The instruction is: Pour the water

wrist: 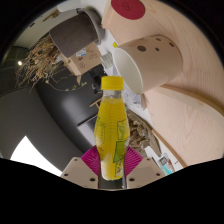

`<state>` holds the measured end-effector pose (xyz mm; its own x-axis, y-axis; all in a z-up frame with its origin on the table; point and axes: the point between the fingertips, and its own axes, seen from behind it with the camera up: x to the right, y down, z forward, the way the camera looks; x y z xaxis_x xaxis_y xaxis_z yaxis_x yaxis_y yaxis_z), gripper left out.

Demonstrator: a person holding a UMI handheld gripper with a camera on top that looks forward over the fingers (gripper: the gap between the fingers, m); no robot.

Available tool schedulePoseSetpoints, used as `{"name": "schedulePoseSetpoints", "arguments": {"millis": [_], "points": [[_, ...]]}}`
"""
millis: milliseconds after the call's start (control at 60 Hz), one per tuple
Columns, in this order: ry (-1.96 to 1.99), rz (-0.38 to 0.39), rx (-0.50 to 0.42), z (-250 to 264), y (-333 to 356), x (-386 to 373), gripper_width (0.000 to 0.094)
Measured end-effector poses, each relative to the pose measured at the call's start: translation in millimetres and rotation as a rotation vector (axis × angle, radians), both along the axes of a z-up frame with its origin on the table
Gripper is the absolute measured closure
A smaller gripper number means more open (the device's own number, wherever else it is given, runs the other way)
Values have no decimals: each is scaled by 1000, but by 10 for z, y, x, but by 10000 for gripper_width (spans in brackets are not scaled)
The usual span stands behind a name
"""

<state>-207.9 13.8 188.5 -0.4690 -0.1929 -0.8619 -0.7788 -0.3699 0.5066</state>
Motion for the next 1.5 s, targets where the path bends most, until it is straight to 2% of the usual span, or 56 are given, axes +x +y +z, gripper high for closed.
{"name": "schedulePoseSetpoints", "arguments": {"millis": [233,317,400,600,700,850,1100,1317,1500], "points": [[-115,67,13,-58,-26,-66,665],[-280,99,67,41,-58,-29,663],[-525,121,160,212,-57,103,664],[-1151,52,395,788,16,980,661],[-1449,11,427,858,48,1477,661],[-1836,-14,391,533,84,2220,660],[-2115,128,277,-583,157,2730,660],[-2103,192,187,-1281,114,2833,653],[-2074,142,187,-1306,110,2832,509]]}}
